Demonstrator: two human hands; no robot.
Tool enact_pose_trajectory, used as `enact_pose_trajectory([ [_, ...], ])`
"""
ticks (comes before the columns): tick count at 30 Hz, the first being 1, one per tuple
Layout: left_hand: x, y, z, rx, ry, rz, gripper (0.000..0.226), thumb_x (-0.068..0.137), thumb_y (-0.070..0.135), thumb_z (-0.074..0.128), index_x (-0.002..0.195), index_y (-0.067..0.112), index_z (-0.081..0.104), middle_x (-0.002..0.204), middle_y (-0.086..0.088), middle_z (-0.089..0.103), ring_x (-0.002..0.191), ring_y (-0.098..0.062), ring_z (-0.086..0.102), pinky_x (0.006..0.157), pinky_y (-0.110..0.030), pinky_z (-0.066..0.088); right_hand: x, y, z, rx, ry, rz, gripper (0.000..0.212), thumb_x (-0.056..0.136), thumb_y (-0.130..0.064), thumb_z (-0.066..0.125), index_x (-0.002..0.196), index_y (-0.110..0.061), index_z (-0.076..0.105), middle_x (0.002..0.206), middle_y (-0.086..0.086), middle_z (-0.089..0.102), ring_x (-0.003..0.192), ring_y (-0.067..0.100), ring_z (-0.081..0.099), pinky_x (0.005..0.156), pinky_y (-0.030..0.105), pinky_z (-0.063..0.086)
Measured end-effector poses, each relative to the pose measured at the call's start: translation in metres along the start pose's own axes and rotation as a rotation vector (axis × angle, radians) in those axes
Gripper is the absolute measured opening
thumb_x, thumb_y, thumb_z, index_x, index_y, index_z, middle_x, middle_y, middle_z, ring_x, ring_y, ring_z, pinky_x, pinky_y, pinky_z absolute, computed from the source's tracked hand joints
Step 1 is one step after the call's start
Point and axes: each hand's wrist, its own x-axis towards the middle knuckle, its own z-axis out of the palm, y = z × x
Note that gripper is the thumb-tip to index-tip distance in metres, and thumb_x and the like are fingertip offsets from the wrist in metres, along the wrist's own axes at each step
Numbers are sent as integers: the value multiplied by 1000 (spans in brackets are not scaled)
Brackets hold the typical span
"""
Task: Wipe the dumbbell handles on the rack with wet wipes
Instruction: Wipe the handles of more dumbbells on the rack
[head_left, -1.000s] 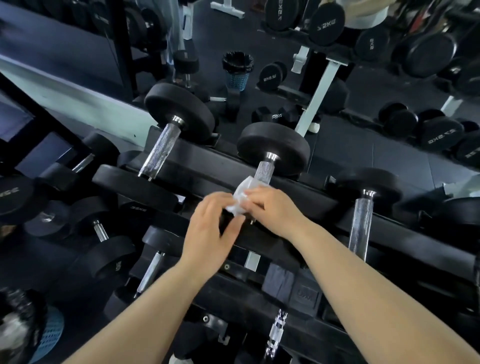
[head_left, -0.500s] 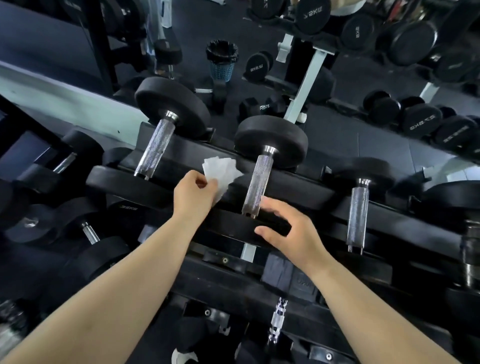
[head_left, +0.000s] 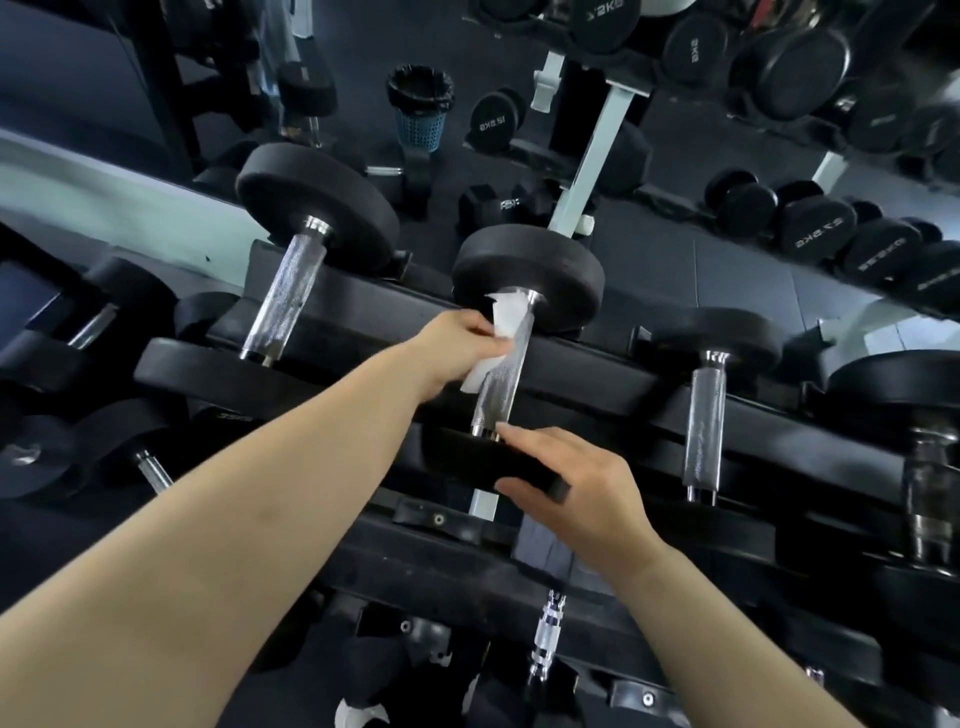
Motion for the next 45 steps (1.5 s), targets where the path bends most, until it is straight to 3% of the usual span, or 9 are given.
enact_pose_trajectory([
  [7, -19, -14, -13, 334, -291, -18, 16, 82, 9, 66, 70, 15, 56, 64, 2, 57, 55, -7, 51, 50, -13, 42, -3, 2, 4, -28, 42, -37, 44, 79, -56, 50, 112, -27, 55, 92, -3, 67, 83, 5, 57, 69, 16, 46],
  [13, 4, 2, 3, -206, 8, -104, 28, 90, 33, 55, 95, 6, 61, 85, -8, 67, 78, -21, 64, 80, -36, 52, -6, 3, 7, -35, 59, 1, 42, 73, -45, 57, 112, -31, 53, 94, -10, 64, 86, 3, 57, 68, 15, 48],
  [16, 1, -3, 12, -211, 65, -58, 9, 88, 8, 58, 79, 9, 57, 52, 8, 65, 49, -2, 62, 51, -16, 49, -7, 3, 8, 8, 74, 18, 43, 73, -44, 59, 113, -28, 56, 95, -9, 65, 86, 3, 57, 70, 14, 47],
  [20, -5, -13, -1, 16, -145, -77, 20, 83, -8, 45, 92, 3, 59, 66, -1, 61, 58, -12, 56, 49, -20, 44, -9, 3, 10, 35, 84, 39, 44, 73, -44, 60, 111, -21, 63, 95, -5, 67, 87, 4, 58, 72, 10, 45],
  [23, -9, -13, -8, 146, -199, -133, 20, 84, -8, 45, 86, 8, 56, 74, -3, 58, 64, -13, 55, 51, -17, 45, -9, 4, 10, 47, 74, 49, 45, 73, -45, 59, 111, -22, 63, 95, -5, 67, 88, 4, 58, 74, 11, 45],
  [30, 13, 3, 9, -414, 144, -122, 17, 93, -1, 46, 80, 6, 53, 75, -5, 57, 61, -10, 58, 56, -19, 50, -10, 5, 12, 107, 63, 56, 44, 73, -43, 59, 116, -31, 50, 110, -14, 51, 92, -8, 50, 78, 0, 40],
  [37, -8, -17, -3, 4, -62, -187, 22, 90, -2, 46, 73, 11, 51, 65, -5, 54, 43, -5, 54, 40, -13, 42, -10, 7, 14, 174, 81, 44, 45, 78, -53, 55, 114, -25, 56, 105, -12, 56, 91, -2, 56, 78, 5, 44],
  [42, 4, -5, 10, -231, 88, -161, 13, 96, 11, 44, 100, 2, 53, 76, -6, 57, 66, -15, 56, 58, -25, 48, -9, 7, 11, 184, 46, 65, 49, 77, -59, 51, 117, -30, 51, 109, -14, 53, 91, -8, 52, 76, 5, 45],
  [45, 5, -5, 14, -242, 125, -161, 12, 96, 15, 46, 96, 4, 53, 76, -6, 58, 63, -13, 55, 51, -20, 46, -10, 7, 12, 195, 47, 73, 48, 77, -57, 54, 115, -28, 54, 109, -14, 54, 92, -5, 54, 77, 6, 46],
])
